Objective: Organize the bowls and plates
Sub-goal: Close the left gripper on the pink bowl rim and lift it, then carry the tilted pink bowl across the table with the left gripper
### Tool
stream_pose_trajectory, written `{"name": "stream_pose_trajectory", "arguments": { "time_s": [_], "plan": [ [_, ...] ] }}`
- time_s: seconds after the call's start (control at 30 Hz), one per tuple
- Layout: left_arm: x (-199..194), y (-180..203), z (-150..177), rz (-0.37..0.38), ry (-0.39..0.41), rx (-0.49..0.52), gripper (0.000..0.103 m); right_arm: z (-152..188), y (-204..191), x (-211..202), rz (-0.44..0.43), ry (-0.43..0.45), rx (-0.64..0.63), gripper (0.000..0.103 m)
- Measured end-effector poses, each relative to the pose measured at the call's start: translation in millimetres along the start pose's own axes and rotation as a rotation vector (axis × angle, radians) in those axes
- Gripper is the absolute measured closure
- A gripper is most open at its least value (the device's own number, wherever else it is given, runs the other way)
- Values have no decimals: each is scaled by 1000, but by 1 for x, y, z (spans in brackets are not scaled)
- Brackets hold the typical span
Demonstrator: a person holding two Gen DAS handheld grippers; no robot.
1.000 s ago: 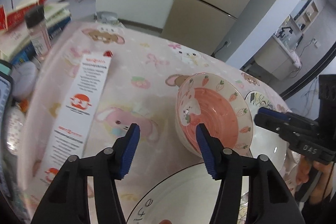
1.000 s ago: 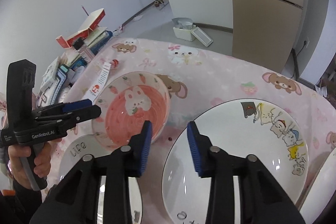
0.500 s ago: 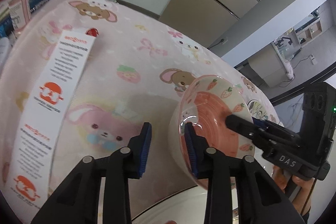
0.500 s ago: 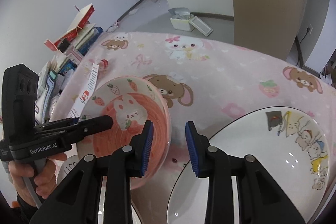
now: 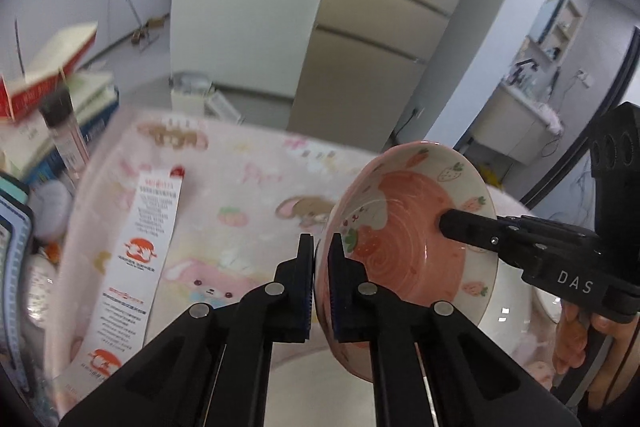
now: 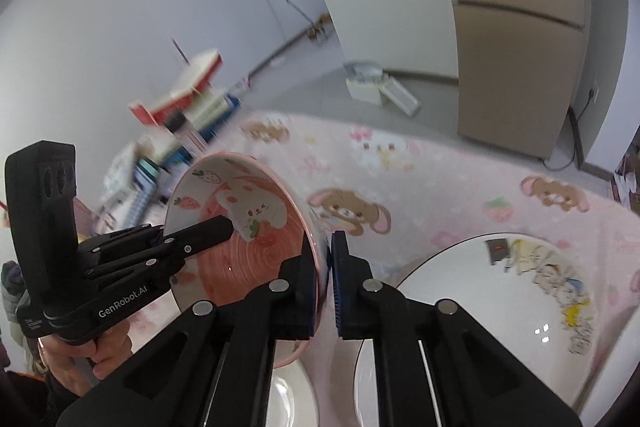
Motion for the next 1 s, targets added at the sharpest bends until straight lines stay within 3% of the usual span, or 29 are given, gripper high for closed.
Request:
{"name": "stream_pose_trajectory", "arguments": {
  "time_s": [0.13,0.43,0.7,1.0],
  "plan": [
    [-43,35,5,-19,80,76,96,7,-9,-51,-10,92,-7,95],
    [-113,105,43,81,216,139,95,61,-13,-139,7,264,-26,95],
    [-107,160,94,166,216,230,94,125,4,-172,79,337,-8,94],
    [-86,190,130,110,207,326,94,165,32,-169,29,365,51,93]
  ]
}}
Point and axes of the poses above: each gripper's, at about its wrist camera, not at the fingertips, and x roughly the way its jaws point, y to its right, z to its underside, the point moved 10 cm from there along x, roughly the way its jaws point, and after that the axes turned 15 degrees about -y, right-handed, at the moved point
